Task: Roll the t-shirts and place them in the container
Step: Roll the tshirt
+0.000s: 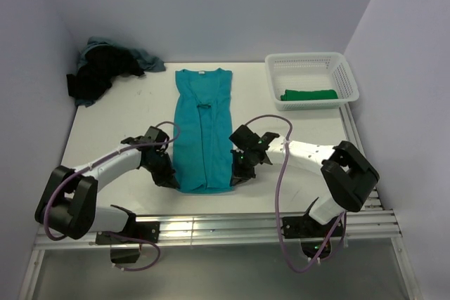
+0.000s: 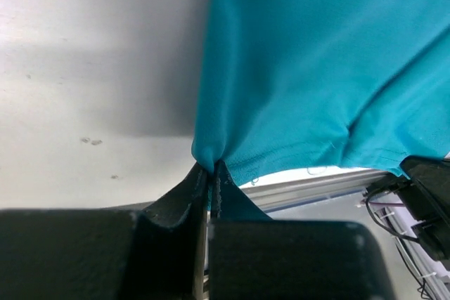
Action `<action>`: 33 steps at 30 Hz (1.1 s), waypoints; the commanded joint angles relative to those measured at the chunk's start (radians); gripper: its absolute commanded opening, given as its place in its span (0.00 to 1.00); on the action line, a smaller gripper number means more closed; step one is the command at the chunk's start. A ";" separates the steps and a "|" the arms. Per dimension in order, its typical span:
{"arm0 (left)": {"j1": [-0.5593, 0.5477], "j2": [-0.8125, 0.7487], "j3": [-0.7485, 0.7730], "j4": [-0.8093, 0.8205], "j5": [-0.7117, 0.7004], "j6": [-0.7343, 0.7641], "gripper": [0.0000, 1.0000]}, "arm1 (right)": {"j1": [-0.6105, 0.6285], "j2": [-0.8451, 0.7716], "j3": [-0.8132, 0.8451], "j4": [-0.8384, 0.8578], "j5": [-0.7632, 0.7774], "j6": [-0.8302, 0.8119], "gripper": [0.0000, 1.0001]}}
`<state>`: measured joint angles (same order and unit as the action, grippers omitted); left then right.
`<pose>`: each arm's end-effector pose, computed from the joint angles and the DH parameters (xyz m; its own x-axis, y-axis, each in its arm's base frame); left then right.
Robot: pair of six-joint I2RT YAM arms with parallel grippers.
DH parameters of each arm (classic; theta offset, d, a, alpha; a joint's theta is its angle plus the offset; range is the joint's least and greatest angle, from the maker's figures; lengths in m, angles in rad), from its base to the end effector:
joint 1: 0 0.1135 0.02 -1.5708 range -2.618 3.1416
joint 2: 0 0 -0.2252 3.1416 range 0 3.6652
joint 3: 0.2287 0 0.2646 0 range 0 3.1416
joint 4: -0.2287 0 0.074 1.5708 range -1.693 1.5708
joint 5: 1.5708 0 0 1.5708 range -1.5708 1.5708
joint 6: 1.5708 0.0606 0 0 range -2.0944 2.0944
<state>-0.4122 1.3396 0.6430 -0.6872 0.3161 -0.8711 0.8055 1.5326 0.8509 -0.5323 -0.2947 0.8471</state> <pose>0.2023 -0.1090 0.0841 -0.9116 -0.3950 0.1140 -0.4094 0.8471 -0.3389 0.1920 0.2252 0.0991 -0.9996 -0.0055 -0.0273 -0.0170 0.8969 0.4419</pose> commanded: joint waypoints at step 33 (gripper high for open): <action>0.162 0.271 0.469 -0.123 0.006 0.122 0.01 | -0.204 0.231 0.462 -0.230 -0.044 -0.201 0.00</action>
<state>-0.2611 1.5986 1.0657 -0.8116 0.3164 -0.7712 0.6182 1.7412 1.2549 -0.7349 -0.3260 0.6765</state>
